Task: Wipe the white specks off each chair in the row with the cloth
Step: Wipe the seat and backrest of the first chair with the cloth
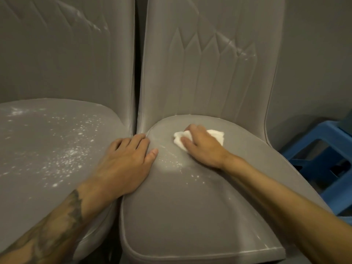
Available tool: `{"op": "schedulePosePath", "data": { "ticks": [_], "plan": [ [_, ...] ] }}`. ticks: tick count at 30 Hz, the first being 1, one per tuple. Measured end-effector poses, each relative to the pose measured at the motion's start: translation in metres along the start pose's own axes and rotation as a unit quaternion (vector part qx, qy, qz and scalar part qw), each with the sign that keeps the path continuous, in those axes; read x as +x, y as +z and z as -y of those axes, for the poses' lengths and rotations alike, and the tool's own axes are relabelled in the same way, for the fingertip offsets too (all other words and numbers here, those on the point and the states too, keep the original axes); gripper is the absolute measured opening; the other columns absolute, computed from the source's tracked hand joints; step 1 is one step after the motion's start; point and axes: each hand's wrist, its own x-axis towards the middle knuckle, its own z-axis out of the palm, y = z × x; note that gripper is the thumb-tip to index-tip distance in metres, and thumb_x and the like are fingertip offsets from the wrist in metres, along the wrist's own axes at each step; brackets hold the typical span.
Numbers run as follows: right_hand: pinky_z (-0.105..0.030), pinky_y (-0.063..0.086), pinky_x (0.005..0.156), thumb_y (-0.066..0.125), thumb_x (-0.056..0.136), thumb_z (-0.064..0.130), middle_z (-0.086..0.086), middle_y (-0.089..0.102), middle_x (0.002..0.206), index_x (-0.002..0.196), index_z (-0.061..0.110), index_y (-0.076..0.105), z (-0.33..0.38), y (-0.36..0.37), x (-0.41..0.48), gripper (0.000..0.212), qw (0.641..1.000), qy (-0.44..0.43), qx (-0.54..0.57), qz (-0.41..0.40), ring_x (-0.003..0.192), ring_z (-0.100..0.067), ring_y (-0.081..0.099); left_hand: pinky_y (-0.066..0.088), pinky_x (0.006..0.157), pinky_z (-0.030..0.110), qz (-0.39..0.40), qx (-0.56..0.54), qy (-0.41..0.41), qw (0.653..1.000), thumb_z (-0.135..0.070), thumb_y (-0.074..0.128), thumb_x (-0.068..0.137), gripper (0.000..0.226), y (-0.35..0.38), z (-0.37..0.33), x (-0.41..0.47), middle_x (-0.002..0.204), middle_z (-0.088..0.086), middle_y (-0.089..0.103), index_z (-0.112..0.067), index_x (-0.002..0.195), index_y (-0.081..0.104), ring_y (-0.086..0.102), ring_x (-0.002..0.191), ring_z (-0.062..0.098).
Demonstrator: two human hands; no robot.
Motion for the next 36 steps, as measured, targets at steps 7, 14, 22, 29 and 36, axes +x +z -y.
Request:
{"op": "schedulePosePath", "data": {
  "ticks": [7,14,22,29,36],
  "plan": [
    [-0.031,0.035,0.084,0.044,0.103,0.040,-0.006,0.051,0.112,0.118,0.017,0.050,-0.020,-0.014,0.001,0.028,1.000,-0.013,-0.014,0.011,0.102,-0.024,0.053,0.058,0.083,0.054,-0.034,-0.040,-0.031,0.998,-0.031,0.042,0.102,0.030,-0.003,0.000,0.001,0.122,0.021,0.066,-0.012,0.125,0.048,0.070,0.101,0.039],
    [-0.030,0.033,0.082,0.045,0.102,0.041,-0.002,0.048,0.111,0.117,0.020,0.048,0.008,0.002,-0.008,0.026,0.999,-0.042,0.013,0.011,0.099,-0.019,0.049,0.038,0.113,0.047,-0.034,-0.075,-0.036,0.996,-0.053,0.000,0.100,0.078,0.001,-0.002,0.002,0.155,0.008,0.048,-0.016,0.145,0.051,0.053,0.134,0.029],
    [-0.031,0.032,0.081,0.042,0.104,0.037,-0.006,0.046,0.110,0.119,0.013,0.048,-0.014,-0.008,0.027,0.029,0.999,0.040,-0.002,0.002,0.104,-0.029,0.053,0.045,0.104,0.049,-0.051,-0.081,-0.032,0.995,-0.049,0.009,0.106,0.070,0.005,-0.003,0.001,0.145,0.013,0.057,-0.011,0.136,0.060,0.061,0.121,0.032],
    [-0.033,0.037,0.086,0.044,0.102,0.041,-0.002,0.049,0.109,0.116,0.020,0.047,0.011,0.003,0.008,0.025,0.996,-0.069,0.009,0.049,0.097,-0.019,0.050,0.030,0.120,0.038,-0.057,-0.142,-0.059,0.987,-0.060,0.003,0.098,0.079,-0.002,0.000,0.000,0.159,0.003,0.041,-0.018,0.152,0.044,0.043,0.142,0.022],
    [-0.037,0.038,0.086,0.043,0.103,0.036,-0.009,0.047,0.105,0.100,0.013,0.042,0.017,0.010,0.068,0.023,0.999,0.018,-0.011,0.031,0.100,-0.031,0.051,0.027,0.122,0.040,-0.050,-0.115,-0.056,0.990,-0.061,0.001,0.099,0.081,-0.003,0.020,-0.017,0.159,0.006,0.040,-0.018,0.153,0.043,0.038,0.146,0.023]
  ]
}}
